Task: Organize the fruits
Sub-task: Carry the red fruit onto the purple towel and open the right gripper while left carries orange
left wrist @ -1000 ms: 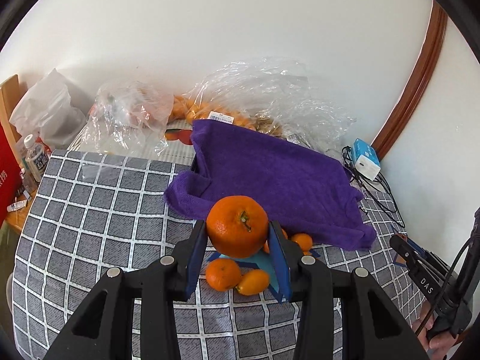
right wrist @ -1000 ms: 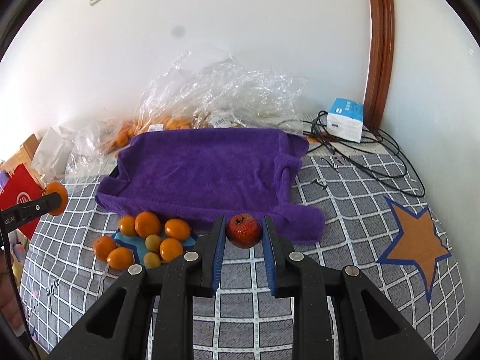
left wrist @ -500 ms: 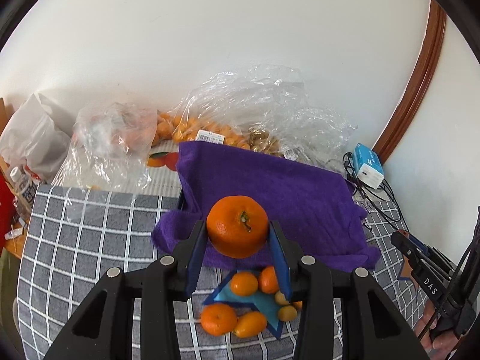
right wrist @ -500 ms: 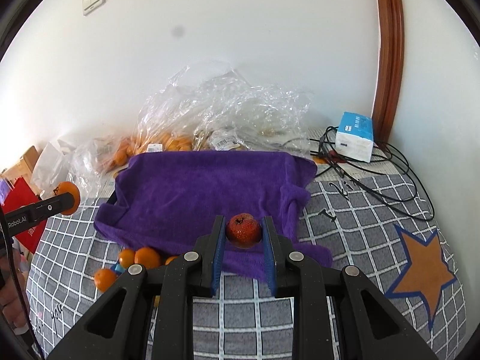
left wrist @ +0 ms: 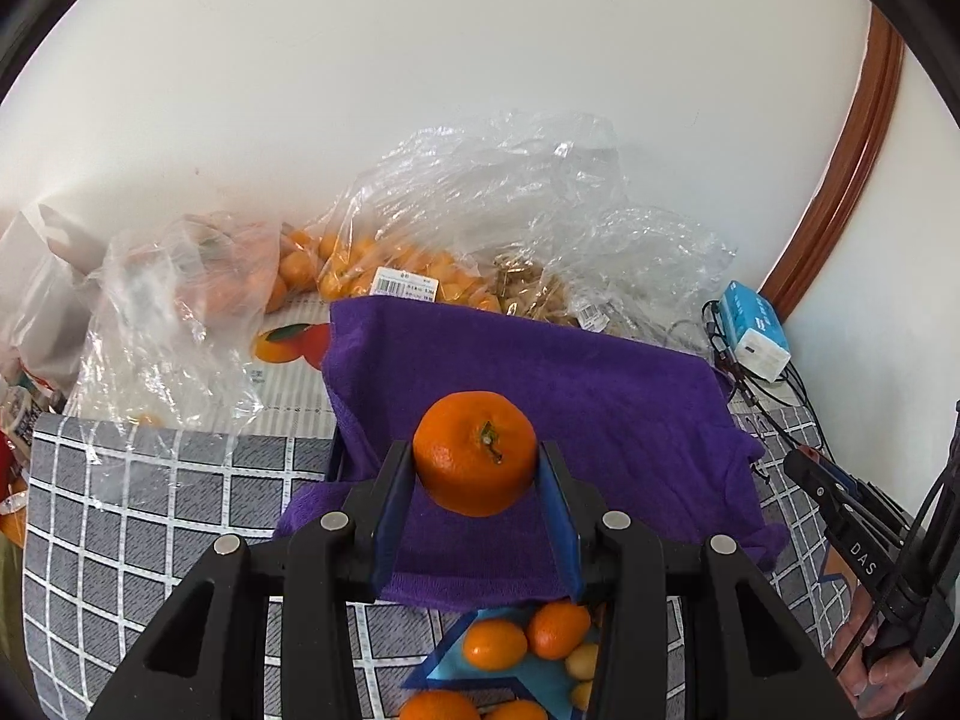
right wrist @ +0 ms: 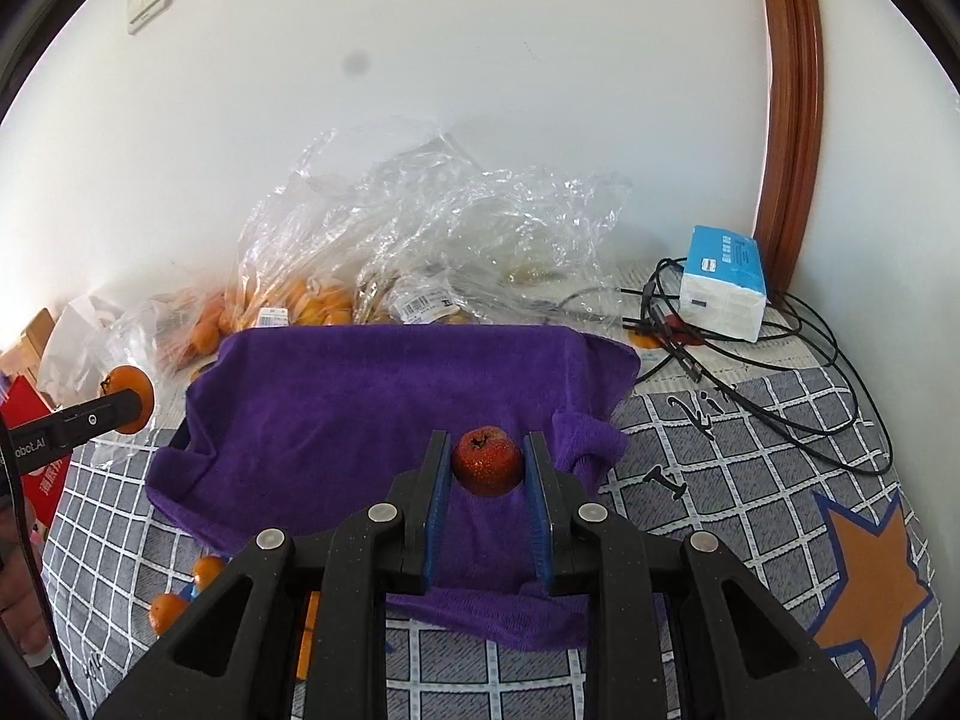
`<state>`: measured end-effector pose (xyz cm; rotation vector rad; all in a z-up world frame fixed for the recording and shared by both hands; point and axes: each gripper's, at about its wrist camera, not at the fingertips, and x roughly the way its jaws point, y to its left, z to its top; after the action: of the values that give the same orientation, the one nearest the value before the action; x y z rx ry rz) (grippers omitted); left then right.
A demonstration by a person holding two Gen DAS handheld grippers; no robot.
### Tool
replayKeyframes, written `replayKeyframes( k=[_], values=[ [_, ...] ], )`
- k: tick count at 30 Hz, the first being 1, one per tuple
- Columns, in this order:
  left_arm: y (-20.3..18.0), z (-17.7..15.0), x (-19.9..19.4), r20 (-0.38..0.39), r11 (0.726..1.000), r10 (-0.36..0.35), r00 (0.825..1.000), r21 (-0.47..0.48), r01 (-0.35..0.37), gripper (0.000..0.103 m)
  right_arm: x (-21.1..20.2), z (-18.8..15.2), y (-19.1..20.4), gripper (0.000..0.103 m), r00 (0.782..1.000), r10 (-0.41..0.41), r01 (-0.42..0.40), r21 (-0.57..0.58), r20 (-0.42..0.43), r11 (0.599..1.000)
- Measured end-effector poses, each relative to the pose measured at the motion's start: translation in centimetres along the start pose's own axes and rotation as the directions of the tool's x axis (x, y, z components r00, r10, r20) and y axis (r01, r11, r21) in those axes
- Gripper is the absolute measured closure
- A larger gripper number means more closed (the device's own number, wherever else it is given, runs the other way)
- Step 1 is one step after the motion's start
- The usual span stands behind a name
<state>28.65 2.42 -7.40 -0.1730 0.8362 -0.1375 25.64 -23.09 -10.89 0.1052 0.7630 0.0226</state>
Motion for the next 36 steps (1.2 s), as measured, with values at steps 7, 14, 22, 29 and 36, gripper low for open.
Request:
replayKeyframes(
  k=[7,14,22,29,36],
  values=[
    [0.3,0.5,3.0,-0.037,1.0,0.013,0.999,-0.011,-0.014,0.064,3.2,0.1,-1.0,0.079,0.999,-0.012,0.013,0.026,-0.04,1.0],
    [0.6,1.2,5.3,-0.053,0.999,0.013,0.999,-0.036,-0.015,0.064,6.0,0.3,-1.1,0.079,0.997,-0.027,0.029,0.026,-0.067,0.999],
    [0.9,0.8,8.2,-0.091,1.0,0.005,0.996,-0.024,-0.008,0.064,8.5,0.6,-1.2,0.079,0.995,-0.042,0.045,0.031,-0.094,0.999],
    [1.3,0.1,10.2,-0.124,0.998,0.062,0.99,0.023,-0.06,0.064,10.7,0.1,-0.8,0.079,0.991,-0.047,0.048,0.009,-0.129,0.999],
    [1.3,-0.3,11.3,-0.136,0.997,0.076,0.988,0.042,-0.071,0.064,12.4,-0.6,-1.2,0.079,0.984,-0.059,0.06,0.004,-0.17,0.998]
  ],
)
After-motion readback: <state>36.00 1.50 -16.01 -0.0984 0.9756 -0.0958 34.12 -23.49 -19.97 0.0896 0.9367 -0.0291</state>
